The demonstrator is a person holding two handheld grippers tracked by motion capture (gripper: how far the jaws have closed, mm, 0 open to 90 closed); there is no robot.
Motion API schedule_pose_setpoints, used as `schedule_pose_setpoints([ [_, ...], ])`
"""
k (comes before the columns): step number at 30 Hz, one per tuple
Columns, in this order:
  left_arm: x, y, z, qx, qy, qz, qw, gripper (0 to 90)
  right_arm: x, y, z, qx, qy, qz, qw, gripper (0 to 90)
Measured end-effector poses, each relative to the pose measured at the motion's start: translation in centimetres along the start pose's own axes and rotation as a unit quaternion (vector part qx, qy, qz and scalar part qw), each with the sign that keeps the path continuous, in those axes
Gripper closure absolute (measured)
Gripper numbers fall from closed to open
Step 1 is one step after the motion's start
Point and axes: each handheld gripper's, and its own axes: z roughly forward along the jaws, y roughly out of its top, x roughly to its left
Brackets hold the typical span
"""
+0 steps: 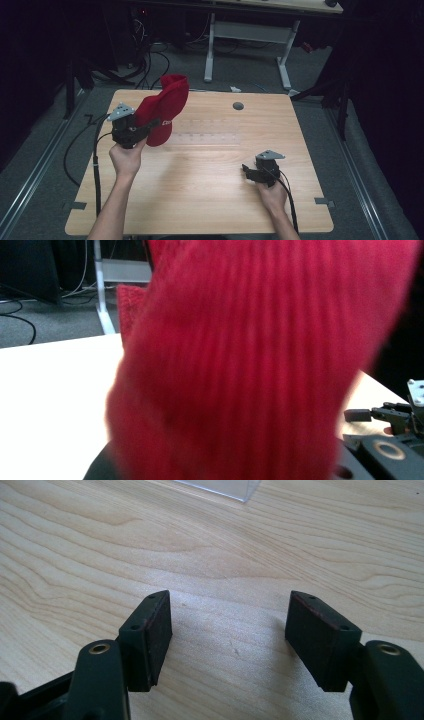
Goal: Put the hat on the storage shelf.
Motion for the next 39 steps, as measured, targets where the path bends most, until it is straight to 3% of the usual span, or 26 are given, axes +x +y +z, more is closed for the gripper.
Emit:
schedule_pose_setpoints([
  [18, 0.5, 0.6, 2.9, -0.019, 0.013, 0.012, 0.9997, 85.9, 0.0, 0.0, 0.0, 0.001, 0.001, 0.0, 1.0, 35.2],
  [28, 1.3, 0.0, 4.3, -0.022, 0.026, 0.002, 0.9994, 85.8, 0.0, 0.0, 0.0, 0.001, 0.0, -0.001, 1.0, 35.0],
  [39, 2.0, 0.1, 4.2, -0.035, 0.039, -0.008, 0.9986, 85.8, 0.1, 0.0, 0.0, 0.0, 0.0, 0.0, 1.0, 35.0],
])
